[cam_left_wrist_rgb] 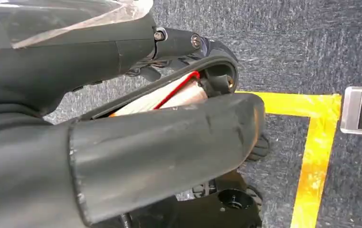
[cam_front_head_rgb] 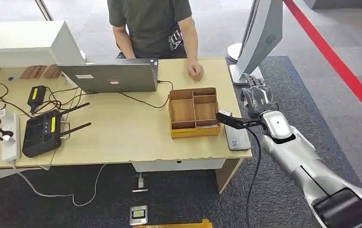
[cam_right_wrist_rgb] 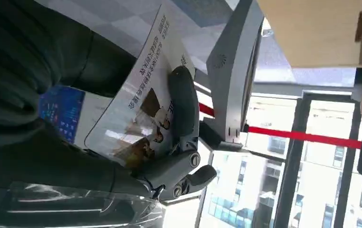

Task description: Pass the card to the sensor for recognition and then transmit it.

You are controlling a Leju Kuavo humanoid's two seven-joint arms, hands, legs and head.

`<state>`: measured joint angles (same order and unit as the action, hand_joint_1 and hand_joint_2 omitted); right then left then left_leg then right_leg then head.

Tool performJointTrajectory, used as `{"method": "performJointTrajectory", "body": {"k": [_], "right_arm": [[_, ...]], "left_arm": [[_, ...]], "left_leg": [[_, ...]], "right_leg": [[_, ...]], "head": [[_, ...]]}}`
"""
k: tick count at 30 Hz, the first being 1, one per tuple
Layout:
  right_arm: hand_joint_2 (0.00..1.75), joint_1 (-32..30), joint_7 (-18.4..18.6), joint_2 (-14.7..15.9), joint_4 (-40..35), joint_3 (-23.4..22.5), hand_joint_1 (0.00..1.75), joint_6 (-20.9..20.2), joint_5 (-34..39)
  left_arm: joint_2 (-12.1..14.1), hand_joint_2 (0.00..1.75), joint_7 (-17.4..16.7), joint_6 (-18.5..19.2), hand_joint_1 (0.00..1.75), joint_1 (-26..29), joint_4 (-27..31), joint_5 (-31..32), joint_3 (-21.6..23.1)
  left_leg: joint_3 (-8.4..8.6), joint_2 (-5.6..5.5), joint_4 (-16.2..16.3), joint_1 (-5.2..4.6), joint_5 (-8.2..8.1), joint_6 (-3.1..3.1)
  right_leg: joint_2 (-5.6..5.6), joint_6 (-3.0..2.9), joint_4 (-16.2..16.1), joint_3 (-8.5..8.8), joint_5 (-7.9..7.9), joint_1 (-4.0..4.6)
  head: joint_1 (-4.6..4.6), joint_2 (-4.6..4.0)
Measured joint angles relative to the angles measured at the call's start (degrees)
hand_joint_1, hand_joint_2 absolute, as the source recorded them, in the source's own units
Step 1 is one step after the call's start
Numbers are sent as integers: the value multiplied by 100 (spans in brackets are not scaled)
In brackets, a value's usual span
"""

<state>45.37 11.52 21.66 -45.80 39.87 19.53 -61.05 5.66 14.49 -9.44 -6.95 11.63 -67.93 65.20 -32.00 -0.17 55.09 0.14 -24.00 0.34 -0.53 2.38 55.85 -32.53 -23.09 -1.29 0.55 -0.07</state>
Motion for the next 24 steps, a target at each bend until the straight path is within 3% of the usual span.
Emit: {"method": "performJointTrajectory", "body": {"k": [6, 16, 24], "right_arm": [[175, 436, 83, -168, -622, 109, 175, -539, -417], [175, 871, -33, -1135, -351, 487, 175, -303, -507], [175, 933, 59, -1502, 171, 654, 175, -325, -492]], "left_arm": [[0, 0, -55, 20, 0, -12, 0, 127, 87], [-11, 0, -13, 15, 0, -35, 2, 214, 135], [-15, 0, -127, 17, 0, -90, 2, 317, 229]], "left_leg": [[0, 1, 0, 1, 0, -1], [1, -3, -1, 6, 3, -4], [0, 0, 0, 7, 1, -4]], "right_leg": [[2, 0, 0, -1, -1, 2], [0, -5, 2, -2, -4, 12], [0, -5, -1, -2, -4, 10]], "head": [[-2, 0], [0, 0], [0, 0]]}}
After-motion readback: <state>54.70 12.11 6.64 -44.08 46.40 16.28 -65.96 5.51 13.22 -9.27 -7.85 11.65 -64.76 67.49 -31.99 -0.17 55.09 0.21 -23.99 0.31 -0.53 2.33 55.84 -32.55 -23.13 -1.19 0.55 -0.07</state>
